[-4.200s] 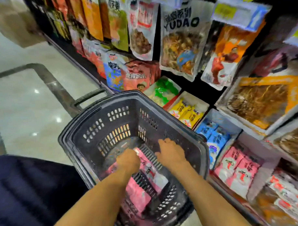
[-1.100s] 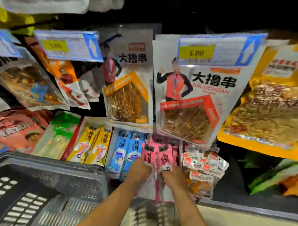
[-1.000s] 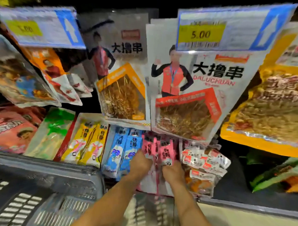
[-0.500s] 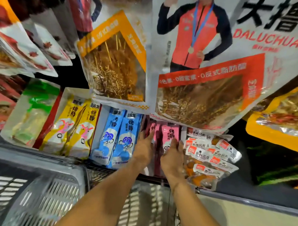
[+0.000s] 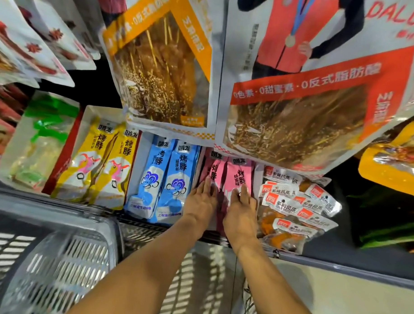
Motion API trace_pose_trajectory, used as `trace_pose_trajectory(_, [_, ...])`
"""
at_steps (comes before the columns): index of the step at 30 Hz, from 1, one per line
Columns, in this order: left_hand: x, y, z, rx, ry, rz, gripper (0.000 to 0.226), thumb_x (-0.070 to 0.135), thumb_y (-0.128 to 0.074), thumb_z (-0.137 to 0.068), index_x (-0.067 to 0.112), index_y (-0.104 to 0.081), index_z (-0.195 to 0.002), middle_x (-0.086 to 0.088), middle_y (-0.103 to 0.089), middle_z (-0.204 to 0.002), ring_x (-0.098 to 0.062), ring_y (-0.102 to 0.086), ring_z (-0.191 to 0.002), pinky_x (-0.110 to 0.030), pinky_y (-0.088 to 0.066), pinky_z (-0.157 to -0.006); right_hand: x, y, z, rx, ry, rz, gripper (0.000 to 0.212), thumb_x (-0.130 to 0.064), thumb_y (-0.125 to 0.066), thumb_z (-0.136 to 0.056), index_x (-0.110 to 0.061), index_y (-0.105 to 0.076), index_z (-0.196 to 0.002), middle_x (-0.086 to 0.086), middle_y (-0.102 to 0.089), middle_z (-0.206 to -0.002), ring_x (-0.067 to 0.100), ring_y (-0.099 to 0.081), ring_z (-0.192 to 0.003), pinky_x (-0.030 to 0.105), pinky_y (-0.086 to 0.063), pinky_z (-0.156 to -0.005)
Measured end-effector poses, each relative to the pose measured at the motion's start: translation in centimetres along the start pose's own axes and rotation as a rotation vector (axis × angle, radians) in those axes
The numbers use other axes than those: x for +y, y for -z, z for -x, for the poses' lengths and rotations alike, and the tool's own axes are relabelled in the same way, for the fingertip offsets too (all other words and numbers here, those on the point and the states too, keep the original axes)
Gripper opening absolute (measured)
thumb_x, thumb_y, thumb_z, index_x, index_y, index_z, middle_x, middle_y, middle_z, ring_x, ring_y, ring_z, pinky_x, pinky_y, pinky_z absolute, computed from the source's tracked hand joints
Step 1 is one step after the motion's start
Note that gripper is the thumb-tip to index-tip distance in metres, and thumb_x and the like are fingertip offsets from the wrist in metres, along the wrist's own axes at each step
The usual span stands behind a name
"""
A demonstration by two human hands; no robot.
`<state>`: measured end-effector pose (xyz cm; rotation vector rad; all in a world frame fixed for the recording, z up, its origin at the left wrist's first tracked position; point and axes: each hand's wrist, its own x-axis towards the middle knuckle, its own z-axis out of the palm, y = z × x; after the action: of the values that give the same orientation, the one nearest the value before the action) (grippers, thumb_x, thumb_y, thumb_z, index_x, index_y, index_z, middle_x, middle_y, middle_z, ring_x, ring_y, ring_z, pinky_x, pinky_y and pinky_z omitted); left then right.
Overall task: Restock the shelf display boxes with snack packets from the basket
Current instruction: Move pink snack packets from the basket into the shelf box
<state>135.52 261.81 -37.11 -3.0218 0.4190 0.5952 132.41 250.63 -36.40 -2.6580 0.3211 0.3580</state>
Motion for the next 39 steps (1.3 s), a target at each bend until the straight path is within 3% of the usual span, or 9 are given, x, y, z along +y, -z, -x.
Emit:
trace_pose_trajectory(7, [-0.1,0.2,-0.6,-0.023,0.023,0.031,0.088,0.014,-0.058,-0.094,0.010,0.005,-0.155,-0.014,0.017,-0.160,-0.021,-0.001,-0.151,-0.032,-0.021,-0.121,-1.0,-0.2,-0.5,0.078,0.016,-0.021,0.049,-0.007,-0.050,-0.093,-0.015,-0.043,-0.140,0.003,-0.006,-0.161,0.029,-0.018,-0.136,0.032,-0.032,-0.112])
trace_pose_trajectory(14, [-0.2,1.7,0.1,-0.039,0.018,0.074,0.078,0.015,-0.051,-0.097,0.012,0.000,-0.156,-0.013,0.013,-0.162,-0.022,0.003,-0.151,-0.034,-0.013,-0.123,-0.6,-0.4,0.1,0.104,0.013,0.013,0.053,-0.015,-0.044,-0.096,-0.016,-0.035,-0.149,0.010,-0.012,-0.160,0.030,-0.017,-0.143,0.037,-0.025,-0.119])
trace_pose_trajectory(20, [-0.8,5.7,2.3,0.016,0.058,0.109,0.065,0.008,-0.055,-0.093,0.014,-0.026,-0.150,-0.009,-0.028,-0.156,-0.026,-0.030,-0.143,-0.037,-0.031,-0.115,-2.3,1.6,1.4,0.075,0.032,-0.042,0.053,-0.028,-0.049,-0.094,-0.020,-0.037,-0.145,0.007,-0.014,-0.160,0.027,-0.018,-0.143,0.035,-0.024,-0.116])
trace_pose_trajectory(23, [-2.6,7.5,3.6,0.057,0.106,0.006,0.058,0.008,-0.058,-0.090,0.015,-0.036,-0.143,-0.008,-0.046,-0.142,-0.027,-0.046,-0.129,-0.039,-0.040,-0.105,-4.0,1.3,1.5,0.073,0.091,-0.055,0.061,-0.013,-0.052,-0.092,-0.022,-0.032,-0.149,0.006,-0.012,-0.162,0.029,-0.015,-0.147,0.036,-0.021,-0.118])
trace_pose_trajectory(26, [-5.6,8.7,5.0,0.017,0.242,-0.128,0.047,0.008,-0.052,-0.092,0.007,-0.042,-0.138,-0.012,-0.053,-0.132,-0.029,-0.051,-0.123,-0.041,-0.043,-0.100,-6.5,0.4,1.7,0.089,0.245,-0.045,0.071,0.011,-0.054,-0.077,-0.017,-0.047,-0.142,0.006,-0.033,-0.156,0.031,-0.038,-0.138,0.044,-0.043,-0.107])
trace_pose_trajectory(28, [-7.5,9.1,5.9,-0.102,0.315,-0.239,0.042,0.013,-0.051,-0.095,0.008,-0.045,-0.136,-0.011,-0.053,-0.134,-0.028,-0.052,-0.124,-0.039,-0.044,-0.099,-8.0,-0.6,1.8,0.083,0.402,0.028,0.065,0.008,-0.070,-0.065,-0.015,-0.064,-0.126,0.007,-0.055,-0.139,0.031,-0.058,-0.121,0.043,-0.056,-0.089])
trace_pose_trajectory(31, [-9.3,7.6,6.9,-0.330,0.317,-0.233,0.042,0.020,-0.053,-0.096,0.011,-0.048,-0.137,-0.007,-0.051,-0.140,-0.024,-0.050,-0.129,-0.037,-0.043,-0.101,-9.4,-2.4,2.9,-0.094,0.521,0.132,0.054,-0.013,-0.061,-0.081,-0.023,-0.055,-0.133,0.000,-0.041,-0.150,0.026,-0.030,-0.144,0.045,-0.023,-0.119])
trace_pose_trajectory(34, [-10.9,4.9,7.7,-0.471,0.237,-0.135,0.046,0.013,-0.044,-0.099,0.007,-0.038,-0.145,-0.011,-0.039,-0.151,-0.026,-0.040,-0.138,-0.021,-0.049,-0.094,-9.7,-4.0,3.5,-0.130,0.478,0.170,0.052,-0.012,-0.050,-0.090,-0.024,-0.043,-0.140,0.002,-0.024,-0.159,0.027,-0.004,-0.150,0.048,0.018,-0.114])
trace_pose_trajectory(39, [-11.9,3.3,9.1,-0.576,0.301,-0.039,0.072,0.000,-0.035,-0.097,0.007,0.008,-0.154,-0.008,0.016,-0.162,-0.029,-0.007,-0.150,-0.051,-0.032,-0.112,-11.0,-3.7,3.0,-0.133,0.437,0.217,0.056,-0.007,-0.048,-0.090,-0.026,-0.040,-0.142,-0.002,-0.022,-0.159,0.019,-0.010,-0.149,0.050,0.015,-0.112])
